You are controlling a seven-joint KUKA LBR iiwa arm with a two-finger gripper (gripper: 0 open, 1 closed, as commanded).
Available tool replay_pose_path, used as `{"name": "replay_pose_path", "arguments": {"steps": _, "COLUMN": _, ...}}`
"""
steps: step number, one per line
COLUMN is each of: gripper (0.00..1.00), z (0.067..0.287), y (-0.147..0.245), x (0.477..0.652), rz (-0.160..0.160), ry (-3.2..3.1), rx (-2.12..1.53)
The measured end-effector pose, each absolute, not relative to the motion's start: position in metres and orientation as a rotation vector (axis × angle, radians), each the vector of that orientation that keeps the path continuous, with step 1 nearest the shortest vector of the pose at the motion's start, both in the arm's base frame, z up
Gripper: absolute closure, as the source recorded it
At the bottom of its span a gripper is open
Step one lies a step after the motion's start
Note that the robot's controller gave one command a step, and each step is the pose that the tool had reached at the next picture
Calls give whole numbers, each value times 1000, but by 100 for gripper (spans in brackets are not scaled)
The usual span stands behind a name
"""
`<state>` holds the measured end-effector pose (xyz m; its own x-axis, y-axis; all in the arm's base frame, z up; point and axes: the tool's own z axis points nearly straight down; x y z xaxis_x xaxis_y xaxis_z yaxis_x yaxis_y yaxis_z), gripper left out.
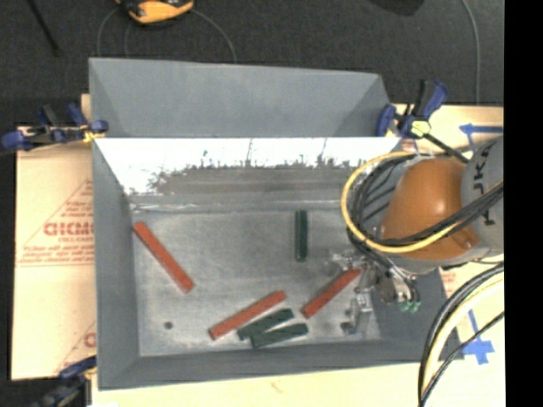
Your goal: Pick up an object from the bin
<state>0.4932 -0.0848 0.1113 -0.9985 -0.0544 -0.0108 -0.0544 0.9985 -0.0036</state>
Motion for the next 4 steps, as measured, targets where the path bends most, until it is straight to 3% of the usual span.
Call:
{"name": "replay_pose_path", "arguments": {"steps": 1, "gripper": 0, "z": 80, "y": -85, "x": 481, "rz": -4, "ry": 3111, "rx": -371}}
{"name": "replay_pose_path", "arguments": {"steps": 2, "gripper": 100, "z": 72, "y": -116, "x": 478, "rz": -6, "ry": 3060, "rx": -669}}
{"name": "replay_pose_path", "arguments": {"steps": 3, "gripper": 100, "z": 72, "y": -116, "x": 478, "rz": -6, "ry": 3060, "rx": -670}}
{"name": "replay_pose_path", "arguments": {"steps": 4, "gripper": 100, "z": 215, "y": -90, "x": 488, "rz": -3, "ry": 3105, "rx": -446}}
